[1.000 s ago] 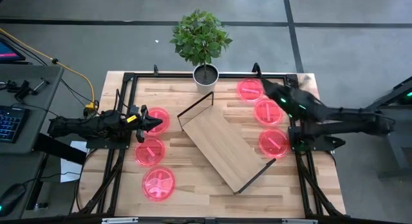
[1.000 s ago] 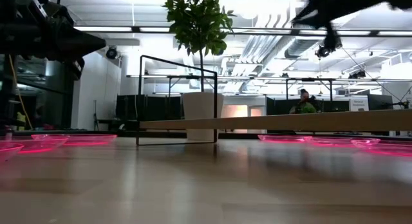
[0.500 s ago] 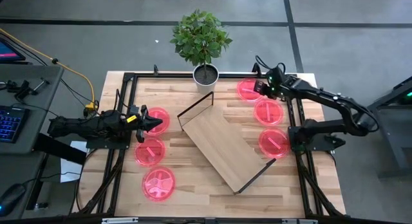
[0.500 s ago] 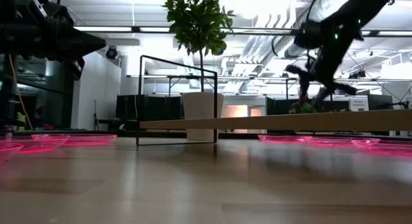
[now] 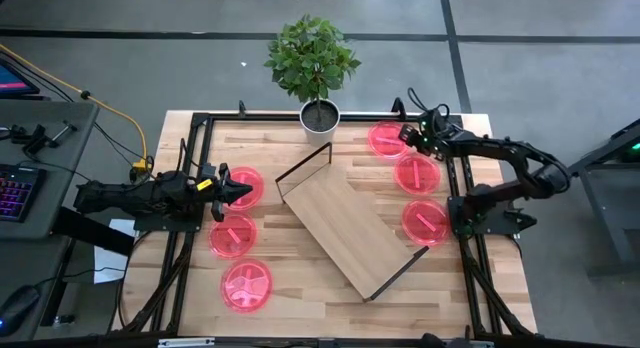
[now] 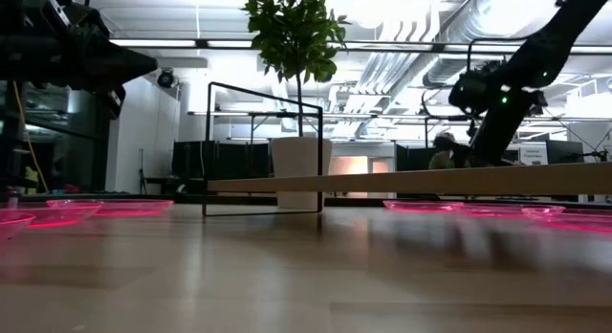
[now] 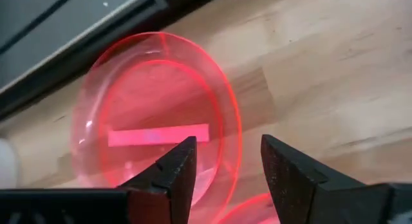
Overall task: Place and stack plates onto a shelf
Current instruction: Put the pink plate on the shelf
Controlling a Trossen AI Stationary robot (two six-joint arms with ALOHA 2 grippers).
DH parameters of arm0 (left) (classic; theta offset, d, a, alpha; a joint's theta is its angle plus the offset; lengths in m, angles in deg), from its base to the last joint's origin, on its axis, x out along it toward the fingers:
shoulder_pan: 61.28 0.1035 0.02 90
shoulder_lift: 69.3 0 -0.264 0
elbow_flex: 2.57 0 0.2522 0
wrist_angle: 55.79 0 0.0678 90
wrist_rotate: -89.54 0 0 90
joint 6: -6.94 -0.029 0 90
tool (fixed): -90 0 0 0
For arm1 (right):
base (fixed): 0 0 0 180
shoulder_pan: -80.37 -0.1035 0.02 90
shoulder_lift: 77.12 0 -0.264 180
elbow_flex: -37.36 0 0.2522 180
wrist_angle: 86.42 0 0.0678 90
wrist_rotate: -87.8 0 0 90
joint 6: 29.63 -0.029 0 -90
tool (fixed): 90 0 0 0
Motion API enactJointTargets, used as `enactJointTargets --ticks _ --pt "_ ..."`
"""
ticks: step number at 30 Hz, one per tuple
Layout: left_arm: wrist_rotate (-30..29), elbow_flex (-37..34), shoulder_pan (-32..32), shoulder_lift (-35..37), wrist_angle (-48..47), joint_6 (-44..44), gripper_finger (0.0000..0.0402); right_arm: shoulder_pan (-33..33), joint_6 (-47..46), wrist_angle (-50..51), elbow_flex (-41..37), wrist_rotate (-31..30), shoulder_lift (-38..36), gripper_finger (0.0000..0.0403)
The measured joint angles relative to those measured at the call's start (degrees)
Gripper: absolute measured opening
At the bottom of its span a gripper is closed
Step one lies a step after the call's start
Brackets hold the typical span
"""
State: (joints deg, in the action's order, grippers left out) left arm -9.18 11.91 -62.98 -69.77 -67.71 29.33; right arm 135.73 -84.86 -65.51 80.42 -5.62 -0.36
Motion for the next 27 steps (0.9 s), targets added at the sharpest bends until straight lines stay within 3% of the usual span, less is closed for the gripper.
enactJointTargets --ticks 7,21,24,27 --pt "0.0 0.0 0.0 0.0 0.0 0.0 0.0000 -2.9 -0.8 0.4 1.0 -6.2 3.4 0.0158" --pt "0.0 0.0 0.0 0.0 0.0 0.0 0.0000 -3.7 -10.8 -7.5 1.2 -6.5 10.7 0.0155" --pt "0.0 0.0 0.0 0.0 0.0 0.0 0.0000 -3.7 -11.1 -7.6 1.2 -6.6 11.5 0.0132" --pt "0.0 0.0 0.0 0.0 0.0 0.0 0.0000 -3.6 -12.0 -7.0 1.2 -6.7 12.2 0.0077"
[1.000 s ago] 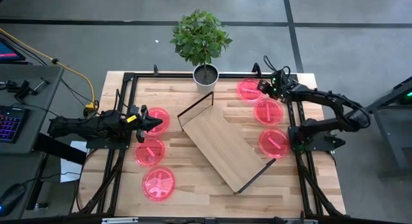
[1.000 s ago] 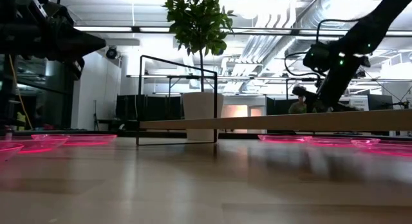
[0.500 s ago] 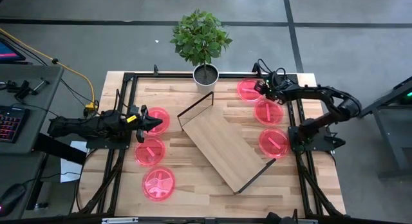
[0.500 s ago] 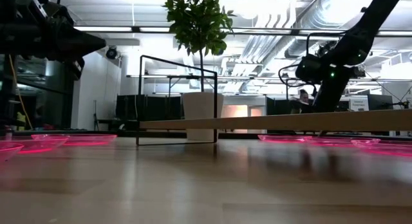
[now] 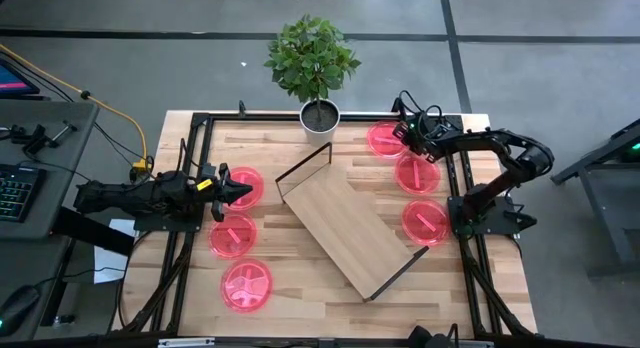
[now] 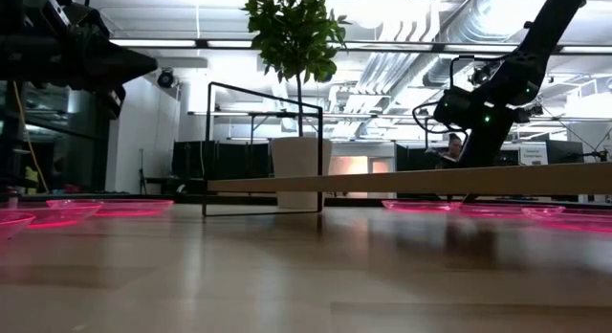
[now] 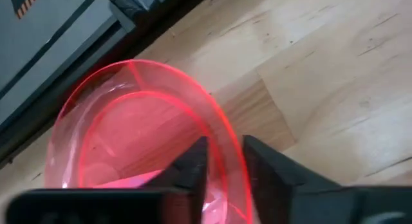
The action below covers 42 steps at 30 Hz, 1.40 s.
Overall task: Place and stack plates onto a shelf
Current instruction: Put the pink plate on the shelf
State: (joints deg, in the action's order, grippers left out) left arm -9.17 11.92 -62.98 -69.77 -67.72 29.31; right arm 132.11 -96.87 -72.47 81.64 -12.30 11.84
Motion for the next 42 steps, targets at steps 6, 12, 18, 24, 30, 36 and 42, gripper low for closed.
enactJointTargets --ticks 6,12,18,24,30,36,42 --pt "0.0 0.0 0.0 0.0 0.0 0.0 0.0000 0.0 1.2 0.3 -0.1 0.9 -0.9 0.0014" --pt "0.0 0.0 0.0 0.0 0.0 0.0 0.0000 -0.1 4.4 2.9 -0.5 3.4 -7.8 0.0002" --pt "0.0 0.0 0.0 0.0 0.0 0.0 0.0000 -0.1 8.0 4.6 -0.4 2.6 -17.2 0.0000" --pt "0.0 0.0 0.0 0.0 0.0 0.0 0.0000 -0.1 10.9 7.6 -0.4 3.4 -27.4 0.0000" --pt "0.0 0.0 0.0 0.0 0.0 0.0 0.0000 -0.1 16.3 11.9 -0.4 12.5 -37.0 0.0000" --pt "0.0 0.0 0.0 0.0 0.0 0.0 0.0000 -6.1 21.0 23.4 -0.3 24.3 -42.4 0.0000" --pt "0.0 0.0 0.0 0.0 0.0 0.0 0.0000 -22.6 15.2 21.7 -0.3 23.1 -43.0 0.0000"
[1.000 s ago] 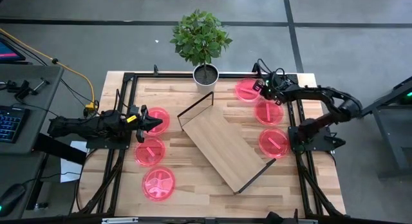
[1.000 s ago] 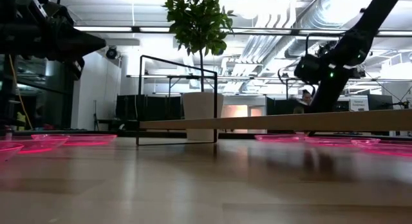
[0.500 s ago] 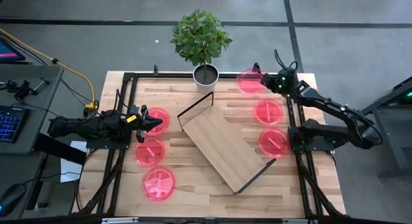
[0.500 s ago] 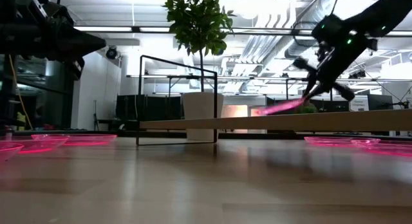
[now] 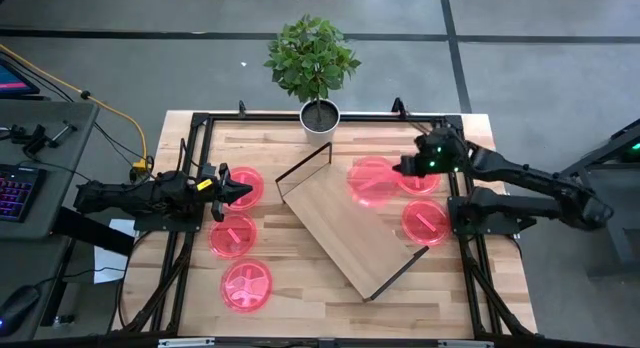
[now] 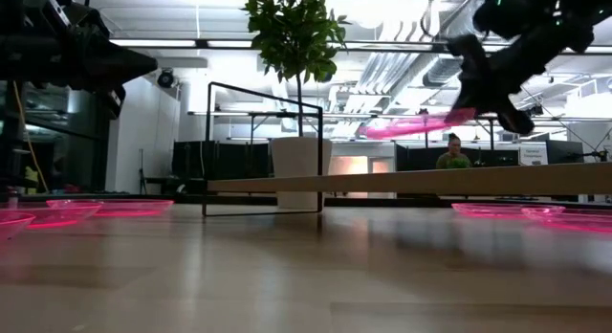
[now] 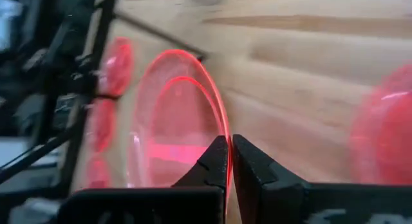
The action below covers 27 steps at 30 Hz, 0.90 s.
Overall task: Place and stack plates onto a shelf
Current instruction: Put the pink plate on the shelf
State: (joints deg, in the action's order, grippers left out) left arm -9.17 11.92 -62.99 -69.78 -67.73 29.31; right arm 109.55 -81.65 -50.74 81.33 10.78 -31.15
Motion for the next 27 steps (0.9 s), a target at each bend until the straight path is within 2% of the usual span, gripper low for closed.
enactJointTargets --ticks 5,10,19,23,27 --pt "0.0 0.0 0.0 0.0 0.0 0.0 0.0000 -11.8 -7.9 -10.2 0.0 -7.8 4.5 0.0000" --pt "0.0 0.0 0.0 0.0 0.0 0.0 0.0000 -17.6 -12.6 -20.2 0.0 -14.4 13.9 0.0000" --pt "0.0 0.0 0.0 0.0 0.0 0.0 0.0000 -19.6 -18.1 -38.3 0.0 -15.9 32.5 0.0000" --pt "0.0 0.0 0.0 0.0 0.0 0.0 0.0000 -19.6 -20.0 -44.7 0.0 -15.9 37.3 0.0000" --pt "0.0 0.0 0.0 0.0 0.0 0.0 0.0000 -19.6 -21.7 -46.5 0.0 -15.9 40.4 0.0000"
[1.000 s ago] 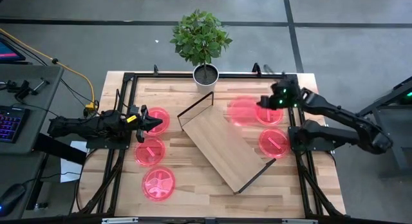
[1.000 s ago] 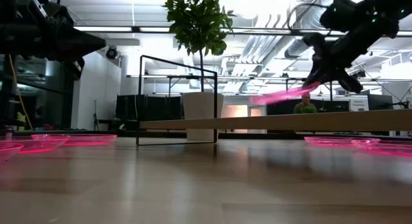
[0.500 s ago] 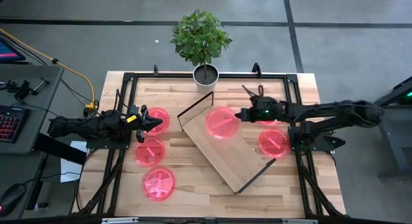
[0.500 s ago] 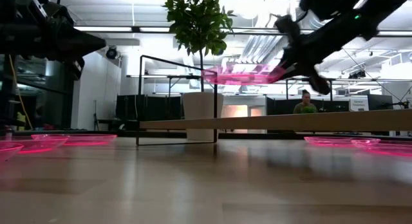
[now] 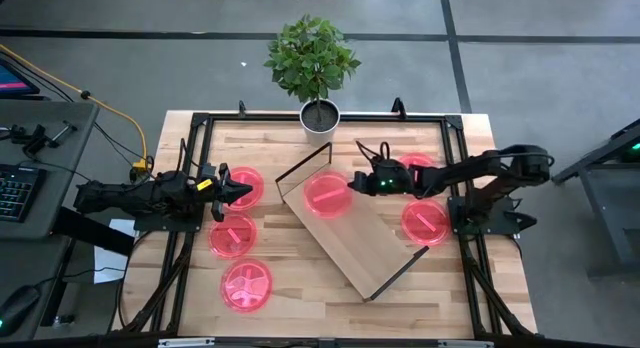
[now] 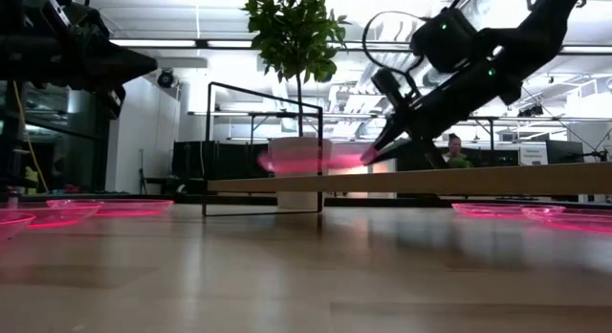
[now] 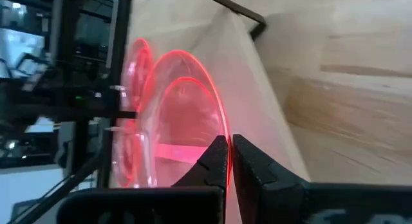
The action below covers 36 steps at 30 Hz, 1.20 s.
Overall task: Place and stack plates onto a shelf
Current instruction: Put the pink plate on the shelf, then stack the pink plate on top of the other pink plate on the shelf
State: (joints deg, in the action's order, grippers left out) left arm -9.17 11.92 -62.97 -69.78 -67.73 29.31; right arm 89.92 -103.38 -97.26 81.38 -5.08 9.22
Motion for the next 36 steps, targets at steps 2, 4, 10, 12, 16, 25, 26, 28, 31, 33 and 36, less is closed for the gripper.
enactJointTargets --ticks 2,4,10,12,16,25,26,28,31,33,36 --pt "0.0 0.0 0.0 0.0 0.0 0.0 0.0000 0.0 -0.9 -0.1 0.0 0.0 0.8 0.0000" --pt "0.0 0.0 0.0 0.0 0.0 0.0 0.0000 0.0 -0.9 -0.2 0.0 0.0 1.1 0.0000" --pt "0.0 0.0 0.0 0.0 0.0 0.0 0.0000 -0.2 -0.1 -0.3 0.0 0.0 1.1 0.0000" --pt "0.0 0.0 0.0 0.0 0.0 0.0 0.0000 -0.2 0.2 -0.3 0.0 0.0 1.1 0.0000" --pt "0.0 0.0 0.0 0.0 0.0 0.0 0.0000 -0.2 0.2 -0.2 0.6 -0.1 1.1 0.0009" --pt "0.0 0.0 0.0 0.0 0.0 0.0 0.0000 0.0 5.4 8.9 6.8 0.4 1.1 0.0126" --pt "0.0 0.0 0.0 0.0 0.0 0.0 0.0000 0.2 6.4 10.2 7.4 1.0 1.1 0.0137" --pt "0.0 0.0 0.0 0.0 0.0 0.0 0.0000 0.8 8.2 11.6 8.6 3.3 1.1 0.0152" --pt "0.0 0.0 0.0 0.0 0.0 0.0 0.0000 1.8 9.9 13.5 9.3 8.0 1.1 0.0164" --pt "0.0 0.0 0.0 0.0 0.0 0.2 0.0000 2.7 11.3 14.9 9.4 11.4 0.4 0.0167" --pt "0.0 0.0 0.0 0.0 0.2 3.6 0.0000 4.6 14.3 20.9 9.4 14.3 -3.0 0.0167"
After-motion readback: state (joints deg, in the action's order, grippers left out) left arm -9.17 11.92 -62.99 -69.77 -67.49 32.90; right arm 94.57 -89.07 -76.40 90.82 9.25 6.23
